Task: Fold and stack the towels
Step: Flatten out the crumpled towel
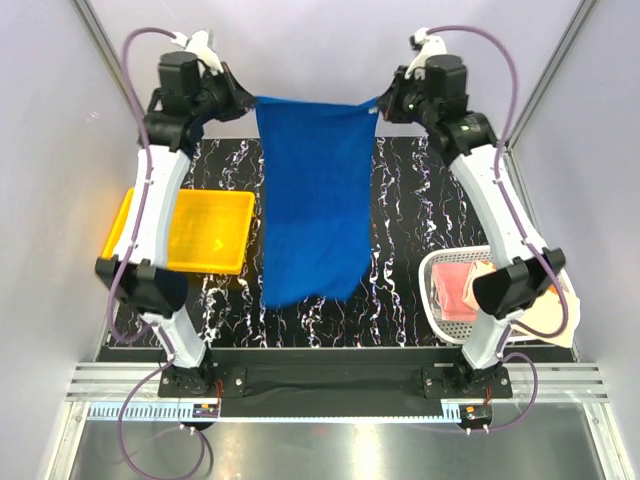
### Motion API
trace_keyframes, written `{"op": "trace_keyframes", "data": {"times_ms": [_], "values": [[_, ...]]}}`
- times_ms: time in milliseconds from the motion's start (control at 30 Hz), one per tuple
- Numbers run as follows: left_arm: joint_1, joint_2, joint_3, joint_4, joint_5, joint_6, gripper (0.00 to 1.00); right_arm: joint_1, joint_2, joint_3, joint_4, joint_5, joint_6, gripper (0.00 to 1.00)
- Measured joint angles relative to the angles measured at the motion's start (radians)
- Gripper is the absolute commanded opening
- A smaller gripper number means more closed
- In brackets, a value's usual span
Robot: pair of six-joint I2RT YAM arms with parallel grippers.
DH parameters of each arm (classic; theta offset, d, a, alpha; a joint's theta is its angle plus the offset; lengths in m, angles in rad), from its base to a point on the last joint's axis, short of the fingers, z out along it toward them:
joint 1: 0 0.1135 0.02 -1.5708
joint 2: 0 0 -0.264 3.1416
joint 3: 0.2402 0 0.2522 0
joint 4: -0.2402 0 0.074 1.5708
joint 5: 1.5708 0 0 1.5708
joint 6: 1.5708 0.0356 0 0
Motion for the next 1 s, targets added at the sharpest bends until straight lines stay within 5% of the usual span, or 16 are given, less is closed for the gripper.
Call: {"op": "trace_keyframes", "data": {"times_ms": [300, 567, 1000], "values": [[-0.015, -0.434, -0.201, 0.087, 0.067, -0.002, 0.00, 0.006, -0.330, -0.091, 0.052, -0.048, 0.018, 0.00], [-0.029, -0.600, -0.250, 0.085, 0.141, -0.009, 0.00, 0.010, -0.512, -0.143, 0.052, -0.152, 0.057, 0.00], [-0.035, -0.650, 0.035, 0.061, 0.276, -0.094, 0.00, 0.011, -0.629, 0.027, 0.026, -0.298, 0.127, 0.00]]}}
